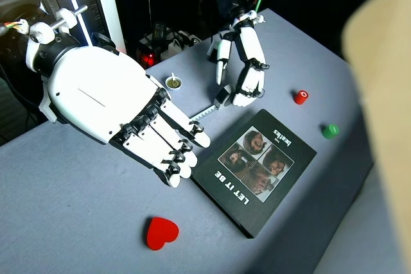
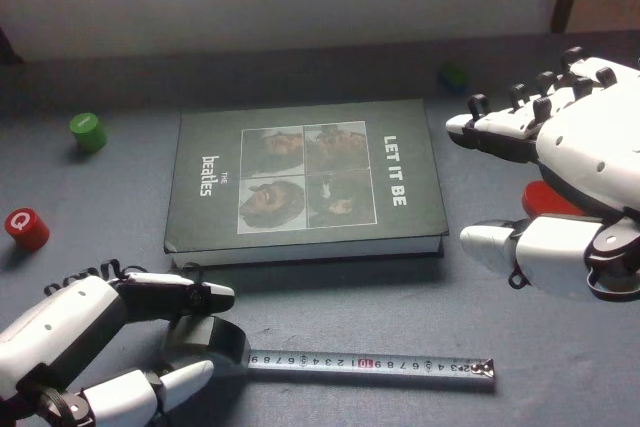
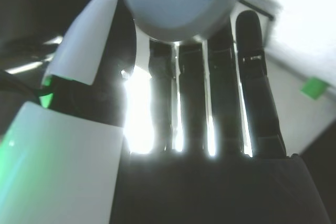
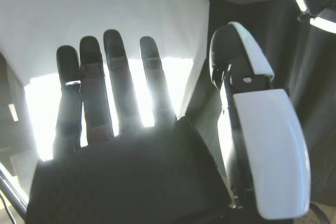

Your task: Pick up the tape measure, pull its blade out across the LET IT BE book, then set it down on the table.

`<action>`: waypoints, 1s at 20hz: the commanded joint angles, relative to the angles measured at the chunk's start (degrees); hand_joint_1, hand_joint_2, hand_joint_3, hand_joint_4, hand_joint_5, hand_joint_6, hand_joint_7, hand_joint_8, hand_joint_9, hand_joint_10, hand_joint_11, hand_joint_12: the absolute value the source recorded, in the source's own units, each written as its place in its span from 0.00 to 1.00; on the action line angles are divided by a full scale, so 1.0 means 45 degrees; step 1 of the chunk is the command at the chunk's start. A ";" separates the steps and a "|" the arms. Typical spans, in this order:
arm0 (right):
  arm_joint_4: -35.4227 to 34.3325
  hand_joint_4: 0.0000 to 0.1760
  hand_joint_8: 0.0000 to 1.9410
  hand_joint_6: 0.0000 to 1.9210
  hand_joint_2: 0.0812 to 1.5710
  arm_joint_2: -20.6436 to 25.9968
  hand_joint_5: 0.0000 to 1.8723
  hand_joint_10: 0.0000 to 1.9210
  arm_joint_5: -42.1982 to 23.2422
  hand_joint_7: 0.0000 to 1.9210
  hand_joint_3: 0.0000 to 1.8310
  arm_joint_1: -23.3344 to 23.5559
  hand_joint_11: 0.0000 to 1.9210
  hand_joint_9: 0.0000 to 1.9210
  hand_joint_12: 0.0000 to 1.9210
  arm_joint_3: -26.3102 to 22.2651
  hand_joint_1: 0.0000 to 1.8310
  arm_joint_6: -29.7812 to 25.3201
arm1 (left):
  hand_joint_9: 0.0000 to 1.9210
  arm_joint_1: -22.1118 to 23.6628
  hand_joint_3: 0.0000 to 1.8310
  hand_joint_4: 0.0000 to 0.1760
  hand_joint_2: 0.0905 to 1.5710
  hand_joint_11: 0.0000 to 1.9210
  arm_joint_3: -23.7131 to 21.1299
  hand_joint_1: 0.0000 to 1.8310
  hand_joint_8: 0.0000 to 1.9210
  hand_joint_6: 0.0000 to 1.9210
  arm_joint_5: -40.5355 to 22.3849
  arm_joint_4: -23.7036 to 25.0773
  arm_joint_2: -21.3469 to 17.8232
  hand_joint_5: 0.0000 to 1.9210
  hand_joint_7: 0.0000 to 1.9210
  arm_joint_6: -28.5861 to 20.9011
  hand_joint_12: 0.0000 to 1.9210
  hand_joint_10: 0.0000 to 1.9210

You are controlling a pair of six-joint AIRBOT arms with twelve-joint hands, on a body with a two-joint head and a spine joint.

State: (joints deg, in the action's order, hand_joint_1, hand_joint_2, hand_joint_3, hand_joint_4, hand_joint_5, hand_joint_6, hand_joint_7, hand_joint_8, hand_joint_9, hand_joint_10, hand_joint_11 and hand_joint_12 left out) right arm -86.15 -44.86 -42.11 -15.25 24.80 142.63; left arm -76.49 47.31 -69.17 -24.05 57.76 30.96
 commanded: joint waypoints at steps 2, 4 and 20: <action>0.0826 0.53 0.00 0.00 0.78 0.0049 0.11 0.00 -0.0311 0.17 0.00 0.0102 0.00 0.17 0.42 -0.0035 0.11 -0.0074 | 0.38 0.0046 0.00 0.00 0.72 0.21 0.0094 0.54 0.00 0.00 -0.1443 0.0282 0.0159 0.39 0.40 -0.0072 0.38 0.00; 0.0829 0.53 0.00 0.00 0.77 0.0051 0.11 0.00 -0.0297 0.16 0.00 0.0100 0.00 0.17 0.44 -0.0035 0.13 -0.0074 | 0.37 0.0077 0.00 0.00 0.73 0.21 0.0214 0.55 0.00 0.00 -0.1443 0.0261 0.0307 0.38 0.39 -0.0021 0.38 0.00; 0.0829 0.53 0.00 0.00 0.77 0.0048 0.11 0.00 -0.0156 0.16 0.00 0.0070 0.00 0.17 0.44 -0.0037 0.13 -0.0134 | 0.38 0.0016 0.00 0.00 0.74 0.21 0.0929 0.56 0.00 0.00 -0.1239 0.0017 0.1274 0.38 0.39 0.0736 0.38 0.00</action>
State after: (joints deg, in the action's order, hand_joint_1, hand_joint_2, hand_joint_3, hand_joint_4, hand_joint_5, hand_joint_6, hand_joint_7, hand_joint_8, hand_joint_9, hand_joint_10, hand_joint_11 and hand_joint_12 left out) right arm -86.15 -44.88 -41.50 -15.31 24.80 142.43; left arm -76.49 51.05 -71.59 -24.84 62.48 33.36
